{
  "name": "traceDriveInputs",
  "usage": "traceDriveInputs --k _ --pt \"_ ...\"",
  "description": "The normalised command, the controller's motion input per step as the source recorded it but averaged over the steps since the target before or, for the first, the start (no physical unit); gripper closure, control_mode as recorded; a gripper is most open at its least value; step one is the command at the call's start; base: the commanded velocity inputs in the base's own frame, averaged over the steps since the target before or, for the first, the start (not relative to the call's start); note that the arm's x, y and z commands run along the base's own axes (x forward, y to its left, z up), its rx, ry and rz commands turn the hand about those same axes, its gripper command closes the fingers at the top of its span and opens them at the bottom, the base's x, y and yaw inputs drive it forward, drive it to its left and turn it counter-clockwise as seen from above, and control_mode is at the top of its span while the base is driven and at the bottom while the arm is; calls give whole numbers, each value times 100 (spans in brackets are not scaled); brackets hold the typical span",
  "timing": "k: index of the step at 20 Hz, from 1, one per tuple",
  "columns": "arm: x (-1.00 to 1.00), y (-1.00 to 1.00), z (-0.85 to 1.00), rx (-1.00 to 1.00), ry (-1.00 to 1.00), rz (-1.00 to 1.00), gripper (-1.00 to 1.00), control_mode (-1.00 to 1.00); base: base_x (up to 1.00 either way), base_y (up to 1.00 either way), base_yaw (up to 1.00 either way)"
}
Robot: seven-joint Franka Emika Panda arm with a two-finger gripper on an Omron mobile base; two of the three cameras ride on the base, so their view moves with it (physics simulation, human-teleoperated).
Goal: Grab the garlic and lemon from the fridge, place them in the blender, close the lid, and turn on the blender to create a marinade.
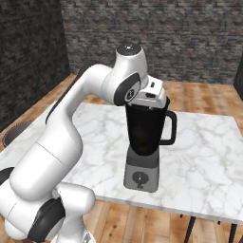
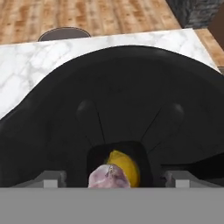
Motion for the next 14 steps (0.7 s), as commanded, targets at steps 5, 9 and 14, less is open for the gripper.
traceDriveInputs --k 5,9,14 --pt "-39 0 62 0 -17 0 -100 -100 0 0 0" --pt "-81 37 84 -3 -27 -3 -100 -100 0 0 0" --pt "-69 97 22 -8 -5 -1 -100 -100 0 0 0"
